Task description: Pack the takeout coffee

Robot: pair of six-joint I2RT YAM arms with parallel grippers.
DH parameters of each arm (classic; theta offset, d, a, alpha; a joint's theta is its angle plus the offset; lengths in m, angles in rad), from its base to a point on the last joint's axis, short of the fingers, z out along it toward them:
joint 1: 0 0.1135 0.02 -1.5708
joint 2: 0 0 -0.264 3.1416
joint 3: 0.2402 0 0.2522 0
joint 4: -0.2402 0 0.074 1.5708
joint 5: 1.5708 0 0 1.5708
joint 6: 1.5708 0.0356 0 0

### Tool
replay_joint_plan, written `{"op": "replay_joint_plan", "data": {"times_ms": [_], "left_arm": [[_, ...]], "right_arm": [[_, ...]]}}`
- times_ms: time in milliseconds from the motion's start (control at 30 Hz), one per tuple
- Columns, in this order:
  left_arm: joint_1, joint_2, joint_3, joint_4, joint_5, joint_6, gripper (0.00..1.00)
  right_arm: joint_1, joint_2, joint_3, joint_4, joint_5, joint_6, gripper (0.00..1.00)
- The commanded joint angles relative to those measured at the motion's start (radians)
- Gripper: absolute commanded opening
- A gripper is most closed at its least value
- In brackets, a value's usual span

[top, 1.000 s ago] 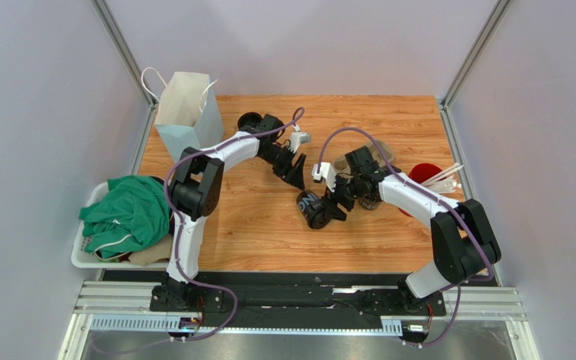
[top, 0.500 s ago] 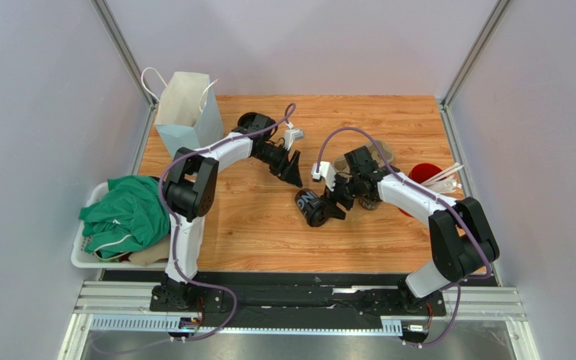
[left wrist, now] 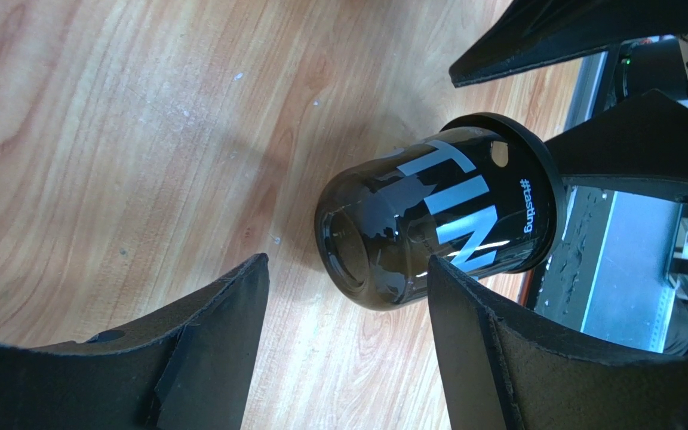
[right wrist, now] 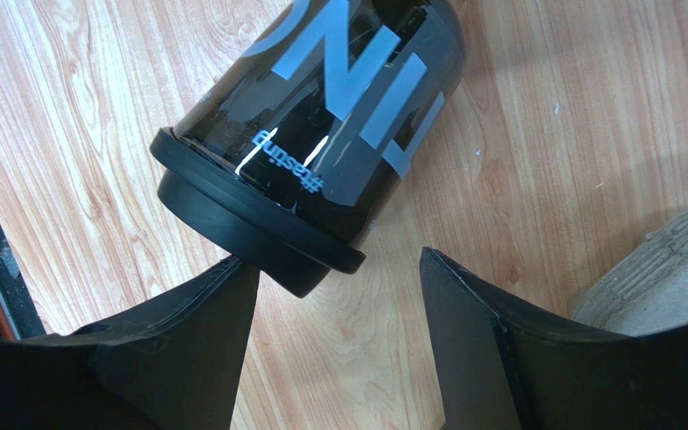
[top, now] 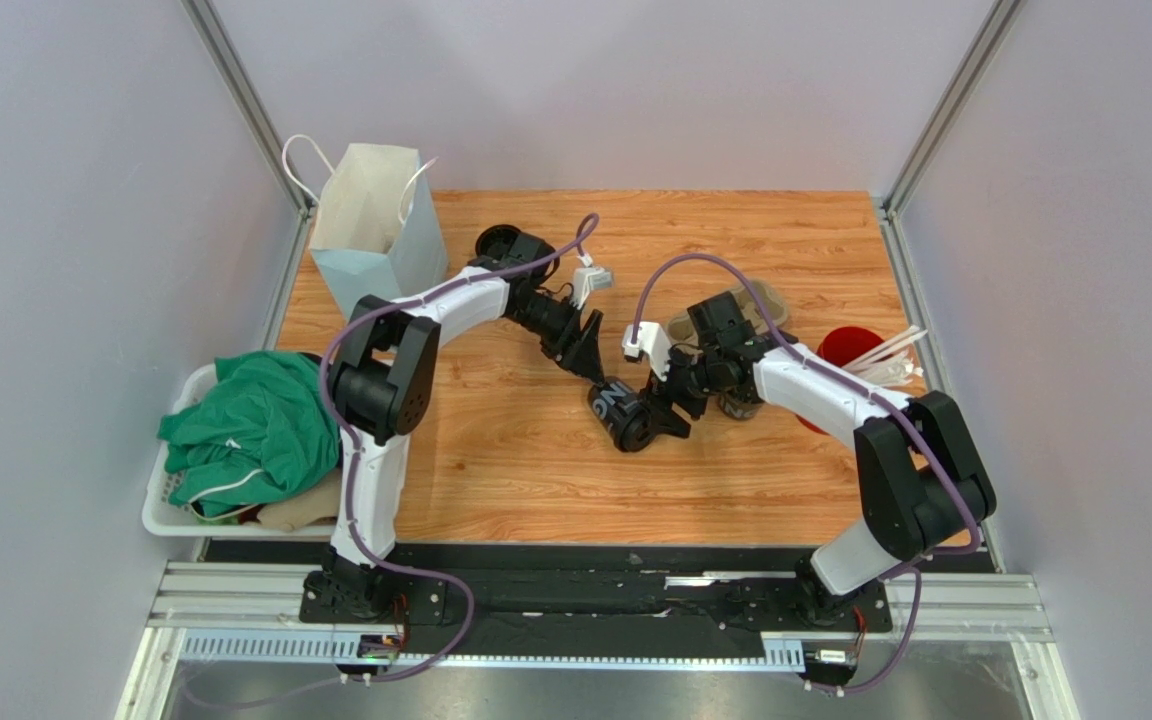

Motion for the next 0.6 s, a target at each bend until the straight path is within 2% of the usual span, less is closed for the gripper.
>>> {"op": "replay_joint_plan", "data": {"times_ms": [0, 567], "left_arm": [[-0.005, -0.043, 0.002, -0.023, 0.019, 0.059, 0.73], [-0.001, -0.029, 0.008, -0.014, -0.159, 0.028, 0.72]], "right_arm": [[0.003, 0.005, 0.053, 0.036, 0.004, 0.012, 0.7], [0.003, 0.007, 0.128, 0.054, -0.002, 0.064, 0.7]]}}
